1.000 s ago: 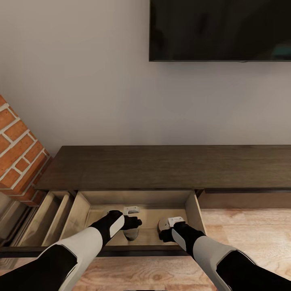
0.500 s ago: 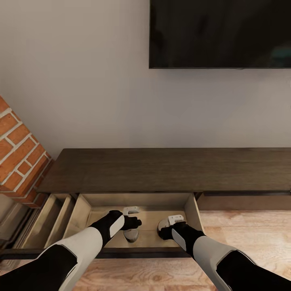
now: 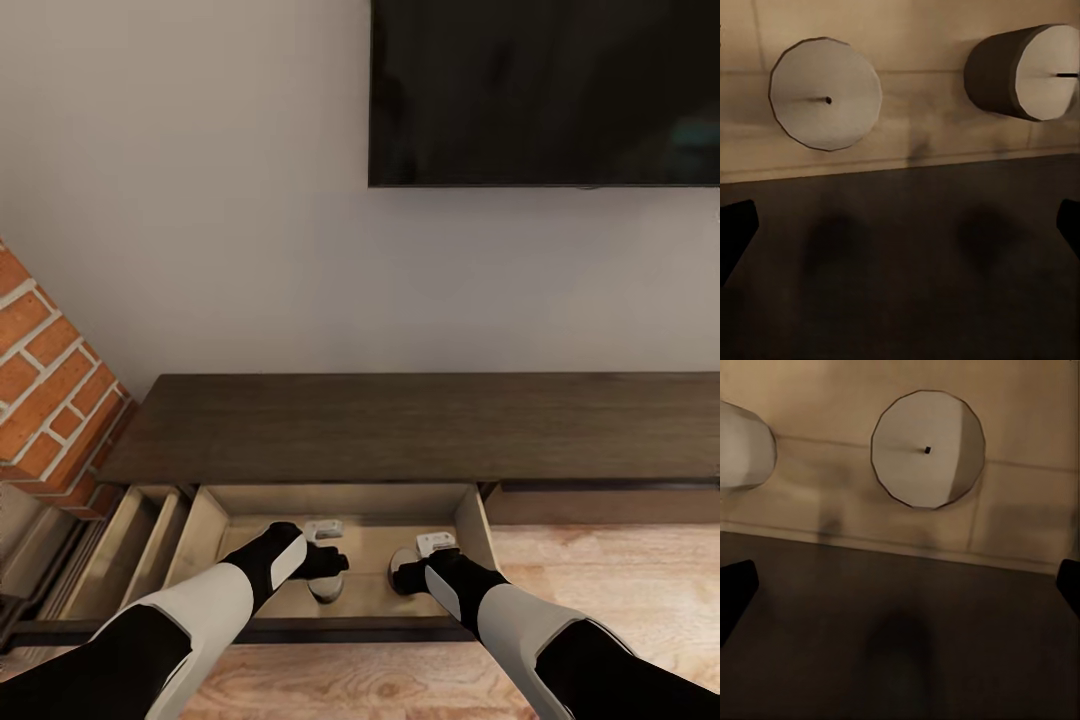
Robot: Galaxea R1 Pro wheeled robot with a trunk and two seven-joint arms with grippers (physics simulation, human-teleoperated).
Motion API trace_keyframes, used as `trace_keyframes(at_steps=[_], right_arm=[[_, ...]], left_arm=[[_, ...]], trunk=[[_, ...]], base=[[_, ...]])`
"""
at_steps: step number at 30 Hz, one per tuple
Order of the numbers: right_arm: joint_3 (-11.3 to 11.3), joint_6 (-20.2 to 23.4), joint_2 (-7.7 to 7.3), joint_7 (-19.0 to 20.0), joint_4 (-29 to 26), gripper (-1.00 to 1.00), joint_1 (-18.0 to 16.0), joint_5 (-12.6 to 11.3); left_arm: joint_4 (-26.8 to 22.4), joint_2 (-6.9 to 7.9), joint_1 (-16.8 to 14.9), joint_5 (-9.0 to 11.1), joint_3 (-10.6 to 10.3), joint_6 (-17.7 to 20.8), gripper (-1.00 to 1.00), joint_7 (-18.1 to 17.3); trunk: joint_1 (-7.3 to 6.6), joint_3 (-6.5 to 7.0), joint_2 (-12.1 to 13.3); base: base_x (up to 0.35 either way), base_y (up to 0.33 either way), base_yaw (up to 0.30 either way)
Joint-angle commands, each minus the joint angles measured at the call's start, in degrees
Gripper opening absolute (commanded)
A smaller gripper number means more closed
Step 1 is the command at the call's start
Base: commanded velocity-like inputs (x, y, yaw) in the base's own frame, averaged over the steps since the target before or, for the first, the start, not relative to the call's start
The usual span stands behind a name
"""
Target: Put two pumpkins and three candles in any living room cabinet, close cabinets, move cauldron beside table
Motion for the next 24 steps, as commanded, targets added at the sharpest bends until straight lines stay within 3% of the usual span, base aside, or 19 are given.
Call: trace_keyframes(at_steps=[1,24], right_arm=[[0.4,0.3,-0.01,-0.3,-0.1,1.0,0.0,-0.6],[0.5,0.3,-0.01,-0.3,-0.1,1.0,0.0,-0.6]], left_arm=[[0.0,0.0,0.0,0.4,-0.2,0.3,1.0,0.3],[1.1,0.0,-0.1,0.4,-0.2,0.8,1.0,0.6]], trunk=[[-0.23,0.15,0.4],[-5.28,4.28,9.6]], base=[[0.0,0.0,0.0],[0.0,0.0,0.0]])
